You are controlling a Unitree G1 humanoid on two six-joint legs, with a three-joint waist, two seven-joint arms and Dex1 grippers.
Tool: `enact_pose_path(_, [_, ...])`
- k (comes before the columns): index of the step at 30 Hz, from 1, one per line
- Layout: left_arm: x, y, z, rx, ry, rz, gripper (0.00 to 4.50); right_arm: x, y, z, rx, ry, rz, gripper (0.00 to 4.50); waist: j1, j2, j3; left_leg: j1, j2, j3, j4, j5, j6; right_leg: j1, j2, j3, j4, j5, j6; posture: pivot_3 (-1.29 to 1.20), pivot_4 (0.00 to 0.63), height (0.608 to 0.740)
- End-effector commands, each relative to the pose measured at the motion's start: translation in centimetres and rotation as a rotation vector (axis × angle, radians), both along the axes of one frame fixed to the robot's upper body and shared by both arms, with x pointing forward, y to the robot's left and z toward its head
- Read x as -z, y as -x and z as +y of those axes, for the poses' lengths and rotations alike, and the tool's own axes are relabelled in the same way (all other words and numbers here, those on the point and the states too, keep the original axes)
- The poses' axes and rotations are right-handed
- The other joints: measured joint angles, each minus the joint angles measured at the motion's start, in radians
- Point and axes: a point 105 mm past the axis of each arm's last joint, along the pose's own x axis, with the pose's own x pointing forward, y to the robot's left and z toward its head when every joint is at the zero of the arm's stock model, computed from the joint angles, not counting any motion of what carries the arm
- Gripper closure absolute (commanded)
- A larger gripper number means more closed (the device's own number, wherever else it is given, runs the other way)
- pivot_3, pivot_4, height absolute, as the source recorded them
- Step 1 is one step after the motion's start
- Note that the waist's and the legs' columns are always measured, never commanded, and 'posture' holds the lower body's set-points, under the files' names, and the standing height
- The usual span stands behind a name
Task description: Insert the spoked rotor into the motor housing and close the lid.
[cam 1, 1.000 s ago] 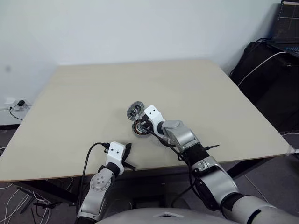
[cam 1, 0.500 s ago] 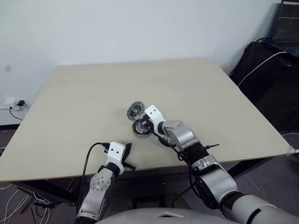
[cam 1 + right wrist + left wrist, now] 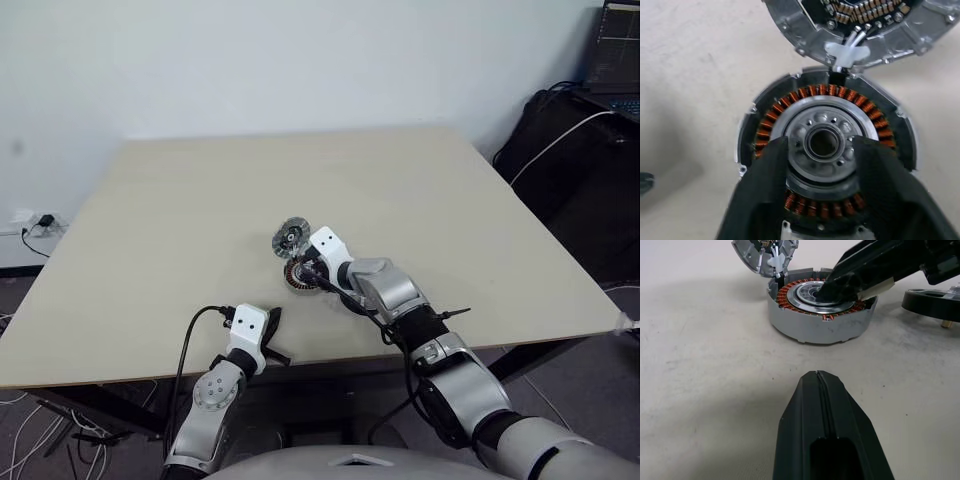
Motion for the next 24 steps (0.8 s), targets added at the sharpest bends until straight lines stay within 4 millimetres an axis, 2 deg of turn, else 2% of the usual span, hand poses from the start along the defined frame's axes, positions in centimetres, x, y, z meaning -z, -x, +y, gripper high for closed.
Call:
enact_pose_path(1, [-1.4,-0.5,-0.1,-0.001,0.015,-0.051,4.50,-3.2,-1.0,0.4,0.015,-0.084,-0.101,2.50,0.000,0.000,0.000,0.000,0.000,0.000,0.000,0.000,0.000,0.000,0.000,0.000,0.000,0.000,0.000,0.00,0.000,0.740])
enact_pose_path(6, [-1.4,-0.4,0.0,-0.004,0.013,-0.051,4.50,-6.9,-1.4,-0.3,0.083,-0.202,-0.275,2.50,0.000,0.000,0.000,-0.001,0.000,-0.001,0.000,0.000,0.000,-0.001,0.000,0.000,-0.001,0.000,0.000,0.00,0.000,0.740])
enact_pose_path(7, [-1.4,-0.4,0.0,-0.004,0.012,-0.052,4.50,-7.5,-1.3,-0.7,0.103,-0.218,-0.309,2.92,0.000,0.000,0.000,-0.001,0.000,0.000,0.000,0.000,0.000,-0.001,0.000,0.000,-0.001,0.000,0.000,0.00,0.000,0.740])
enact_pose_path(9, [-1.4,-0.3,0.0,-0.004,0.011,-0.052,4.50,-8.7,-0.9,-2.3,0.166,-0.239,-0.390,3.44,0.002,0.000,0.000,-0.002,0.000,-0.001,0.000,0.000,0.000,-0.001,0.000,0.001,-0.001,0.000,0.000,0.00,0.000,0.740])
enact_pose_path(12, [-1.4,-0.3,0.0,-0.001,0.011,-0.049,4.50,-9.2,-0.2,-4.8,0.269,-0.249,-0.431,4.41,0.005,0.000,0.000,-0.002,0.000,-0.001,0.000,-0.001,0.001,-0.001,-0.001,0.001,-0.001,-0.003,0.005,0.00,0.000,0.740])
enact_pose_path(13, [-1.4,-0.4,0.0,0.004,0.011,-0.047,4.50,-9.0,0.2,-6.7,0.353,-0.243,-0.445,4.45,0.003,0.000,0.001,-0.002,0.000,-0.001,0.000,-0.001,0.001,-0.001,-0.001,0.001,-0.001,-0.003,0.005,0.00,0.000,0.740])
enact_pose_path(15, [-1.3,-0.4,-0.1,0.014,0.010,-0.044,4.50,-8.2,1.5,-9.7,0.471,-0.223,-0.438,4.45,0.012,-0.001,0.000,-0.002,0.000,0.000,0.000,0.000,0.000,0.000,-0.001,0.001,-0.001,-0.003,0.005,0.00,0.000,0.740])
enact_pose_path(19, [-1.3,-0.3,-0.2,0.030,0.010,-0.035,4.50,-6.2,4.4,-12.1,0.578,-0.255,-0.304,4.45,0.021,0.000,0.001,-0.004,0.000,-0.001,0.000,-0.001,0.001,0.000,-0.002,0.001,-0.002,-0.005,0.007,0.00,0.000,0.740])
enact_pose_path(22, [-1.2,-0.4,-0.4,0.051,0.008,-0.028,4.50,-4.5,6.8,-13.2,0.658,-0.333,-0.181,3.86,0.022,0.000,0.001,-0.004,0.000,-0.001,0.000,-0.001,0.001,0.000,-0.002,0.001,-0.001,-0.005,0.007,0.00,0.000,0.740])
enact_pose_path(24, [-1.2,-0.4,-0.5,0.062,0.007,-0.026,4.50,-4.0,7.5,-13.8,0.719,-0.359,-0.144,3.20,0.020,0.001,0.002,-0.003,0.001,-0.001,0.000,-0.001,0.001,0.001,-0.001,0.001,-0.001,-0.005,0.007,0.00,0.000,0.740])
